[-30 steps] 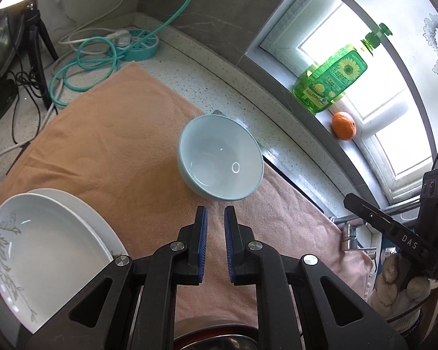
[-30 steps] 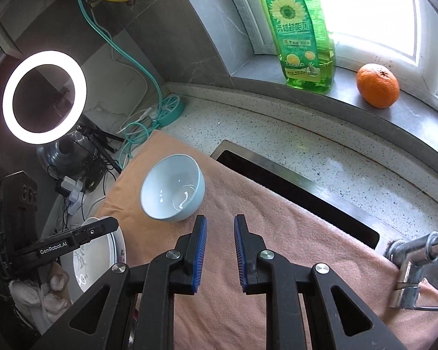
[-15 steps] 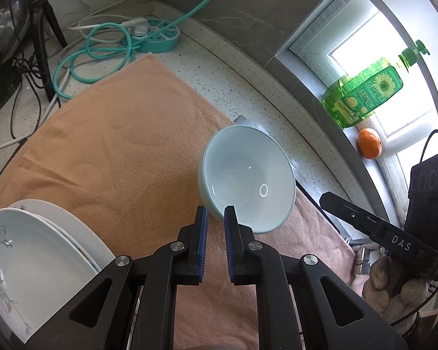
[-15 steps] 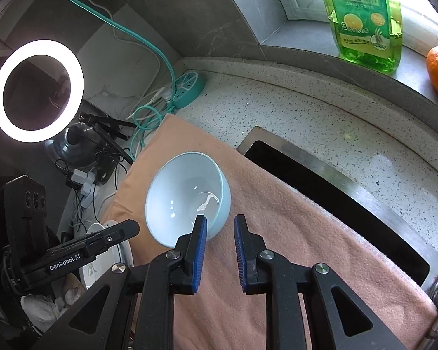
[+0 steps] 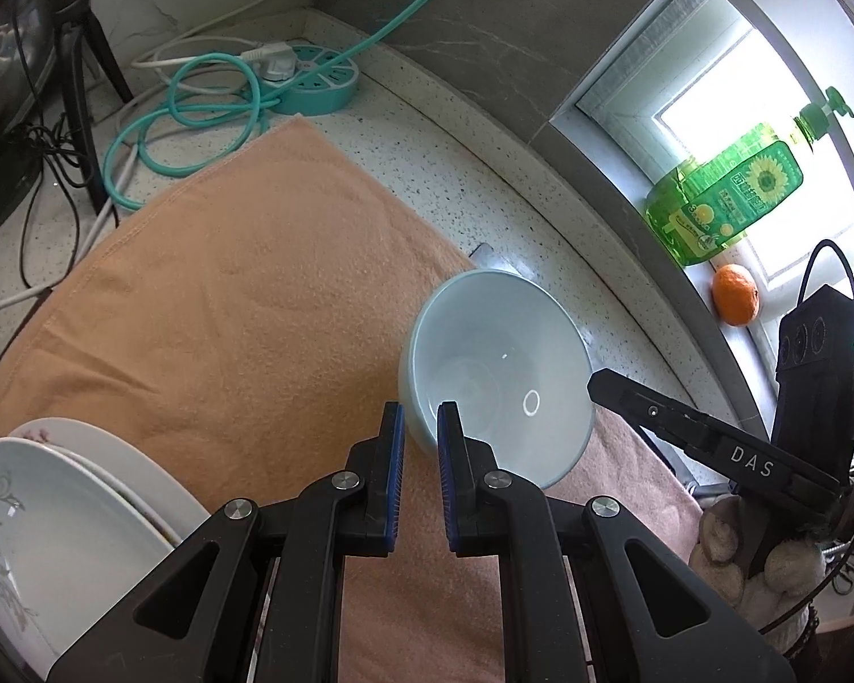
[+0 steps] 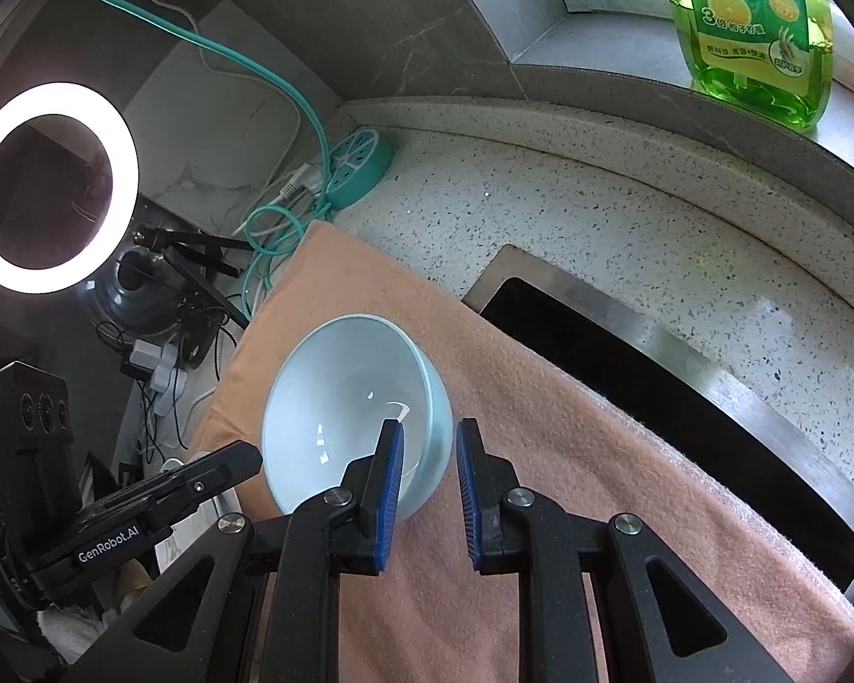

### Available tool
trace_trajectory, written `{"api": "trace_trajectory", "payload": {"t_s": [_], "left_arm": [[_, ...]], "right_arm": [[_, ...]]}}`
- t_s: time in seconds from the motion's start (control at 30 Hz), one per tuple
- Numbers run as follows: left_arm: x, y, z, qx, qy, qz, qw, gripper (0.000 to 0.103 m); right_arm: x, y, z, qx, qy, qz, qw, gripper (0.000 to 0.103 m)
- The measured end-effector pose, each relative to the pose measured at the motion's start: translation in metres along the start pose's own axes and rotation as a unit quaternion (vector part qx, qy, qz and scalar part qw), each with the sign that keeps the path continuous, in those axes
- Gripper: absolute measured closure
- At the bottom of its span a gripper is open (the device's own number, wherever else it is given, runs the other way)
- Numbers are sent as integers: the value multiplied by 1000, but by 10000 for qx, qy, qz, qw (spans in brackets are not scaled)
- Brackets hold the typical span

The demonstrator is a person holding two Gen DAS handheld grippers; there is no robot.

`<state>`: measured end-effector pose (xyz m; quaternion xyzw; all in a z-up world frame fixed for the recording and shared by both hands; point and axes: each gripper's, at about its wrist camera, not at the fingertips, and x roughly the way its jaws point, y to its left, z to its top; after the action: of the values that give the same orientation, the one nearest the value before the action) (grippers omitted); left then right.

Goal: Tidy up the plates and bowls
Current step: 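Close the right gripper on the rim of the pale blue bowl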

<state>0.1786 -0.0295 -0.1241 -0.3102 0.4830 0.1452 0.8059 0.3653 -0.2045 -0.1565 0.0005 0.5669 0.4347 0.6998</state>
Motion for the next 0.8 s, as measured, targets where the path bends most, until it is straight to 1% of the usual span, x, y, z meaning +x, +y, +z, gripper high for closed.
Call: {"api": "trace_trajectory", "payload": {"t_s": [0.27, 0.53, 0.67, 0.8], "left_arm": [[5, 3, 6, 25, -11, 128, 9999, 93], [15, 1, 7, 126, 60, 95, 9999, 93], [16, -2, 7, 250, 43, 117, 9996, 94], [15, -2, 7, 255, 57, 88, 9996, 94]], "right_arm": [[6, 1, 0, -50, 57, -16, 10000, 87], [11, 4, -1, -94, 126, -20, 9999, 93], [11, 3, -1, -95, 118, -24, 9999, 93], [11, 3, -2, -73, 114, -23, 9999, 93]]}}
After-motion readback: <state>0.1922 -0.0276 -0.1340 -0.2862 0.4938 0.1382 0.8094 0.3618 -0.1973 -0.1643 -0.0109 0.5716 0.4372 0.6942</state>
